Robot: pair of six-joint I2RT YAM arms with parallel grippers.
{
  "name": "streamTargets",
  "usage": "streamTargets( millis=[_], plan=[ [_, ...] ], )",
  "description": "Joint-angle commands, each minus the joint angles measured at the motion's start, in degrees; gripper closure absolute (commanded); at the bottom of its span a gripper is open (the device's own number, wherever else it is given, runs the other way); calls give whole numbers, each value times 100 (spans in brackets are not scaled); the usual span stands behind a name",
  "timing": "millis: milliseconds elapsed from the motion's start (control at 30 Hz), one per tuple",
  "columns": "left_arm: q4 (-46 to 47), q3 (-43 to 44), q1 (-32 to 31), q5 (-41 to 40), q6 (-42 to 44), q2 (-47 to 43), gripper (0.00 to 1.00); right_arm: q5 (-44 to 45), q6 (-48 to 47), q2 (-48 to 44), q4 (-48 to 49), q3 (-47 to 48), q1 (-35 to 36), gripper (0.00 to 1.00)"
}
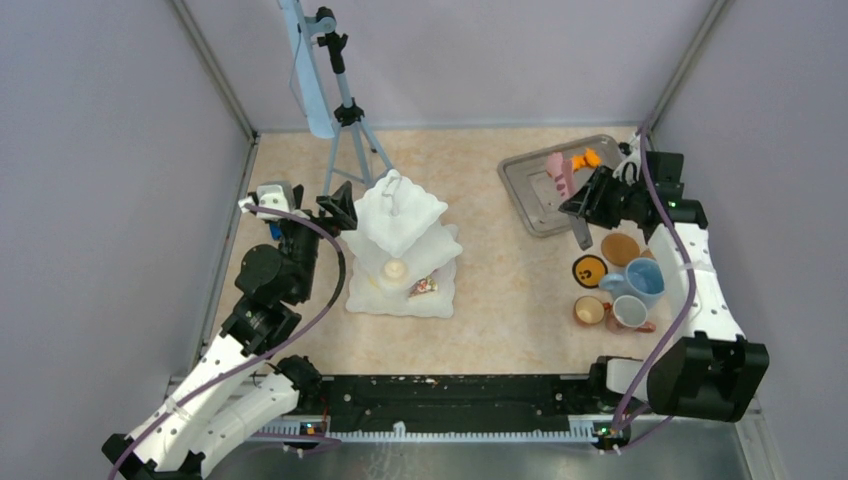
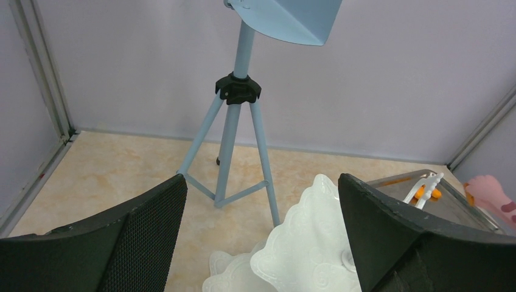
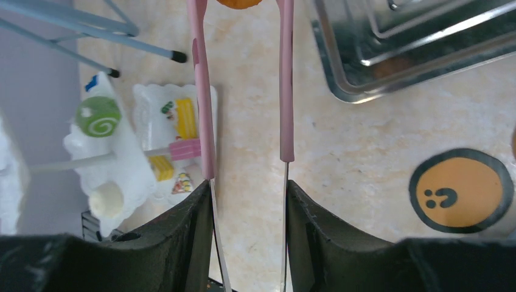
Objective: Serve the afternoon tea
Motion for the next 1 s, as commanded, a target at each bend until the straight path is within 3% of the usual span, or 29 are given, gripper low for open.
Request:
streamTargets(
  millis=[0,233,433,700,967],
  plan=[
    [116,-37,24,-233,-33,-68,1,-717,126,-529,-280,838,360,80],
    [118,-43,42,-340,3,-60,1,-403,714,-843,-394,1214,2260,80],
    [109,-48,54,-369,28,-33,1,485,1042,-744,-360,1436,3911,80],
    [101,-48,65,-349,21,11,1,866,1141,-264,-25,1509,4655,80],
    [115,-47,74,-351,62,6,1,1090,982,157,1,1696,4754,75]
  ],
)
